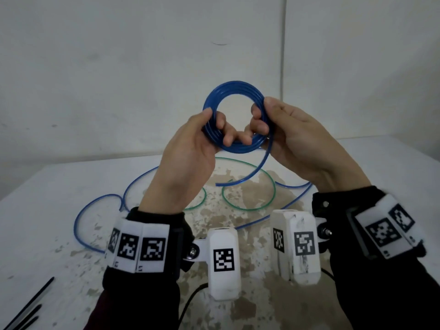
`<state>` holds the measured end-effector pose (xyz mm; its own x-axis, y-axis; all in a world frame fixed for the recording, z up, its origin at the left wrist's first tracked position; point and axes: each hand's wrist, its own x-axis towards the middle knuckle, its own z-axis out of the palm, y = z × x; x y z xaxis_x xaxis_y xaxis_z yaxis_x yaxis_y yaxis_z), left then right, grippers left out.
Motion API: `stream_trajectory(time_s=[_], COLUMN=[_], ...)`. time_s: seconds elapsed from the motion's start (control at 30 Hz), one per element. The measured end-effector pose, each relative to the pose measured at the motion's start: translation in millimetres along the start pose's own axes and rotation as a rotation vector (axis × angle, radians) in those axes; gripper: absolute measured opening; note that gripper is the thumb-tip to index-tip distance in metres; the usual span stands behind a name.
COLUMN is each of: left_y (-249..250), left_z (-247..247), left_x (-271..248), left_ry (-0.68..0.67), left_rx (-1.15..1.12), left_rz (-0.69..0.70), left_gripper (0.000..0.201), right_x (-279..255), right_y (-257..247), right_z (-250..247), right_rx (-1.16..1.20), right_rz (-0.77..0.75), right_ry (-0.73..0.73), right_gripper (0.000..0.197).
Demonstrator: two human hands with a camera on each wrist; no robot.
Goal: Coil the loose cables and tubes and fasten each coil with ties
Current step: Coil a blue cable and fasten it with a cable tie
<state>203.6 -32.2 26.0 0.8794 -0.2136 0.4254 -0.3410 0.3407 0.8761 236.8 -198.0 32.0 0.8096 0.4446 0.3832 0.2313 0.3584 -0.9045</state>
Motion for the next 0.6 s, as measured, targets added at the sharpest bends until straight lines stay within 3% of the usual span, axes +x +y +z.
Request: stream_trajectory(time_s=[0.07,0.23,0.3,0.47,0.6], left_y=[3.3,8.3,7.6,4.4,5.1], left_z=[-5.1,-8.7,-8.1,-3.2,-8.1], left_x=[-1.9,-9.3,-10.5,-5.6,-2.7], left_ry=[-0.037,-0.133,-0.136,0.009,0.102], left_rx=[0.079,0.285,0.316,0.268,0.177], left_rz=[-0.07,-0.242,-0.195,-0.061,0.007], left_gripper=[0.03,0.029,0.03,0.034,0.035], right_x=[-1.5,-8.0,-7.5,-1.8,-6.3], right_y=[-1.1,-3.1,-1.1,0.7,-4.3], right_z=[0.3,4.2,7.9,12.9,7.8], right_rx=[-0.096,-0.402,-0.381,-0.212,-0.23], right_rz=[0.021,0.096,0.108,0.123,0.138], right_ry=[-0.003,-0.177,-0.165,0.018,0.01], right_gripper=[0.034,0.035,0.035,0.036,0.034])
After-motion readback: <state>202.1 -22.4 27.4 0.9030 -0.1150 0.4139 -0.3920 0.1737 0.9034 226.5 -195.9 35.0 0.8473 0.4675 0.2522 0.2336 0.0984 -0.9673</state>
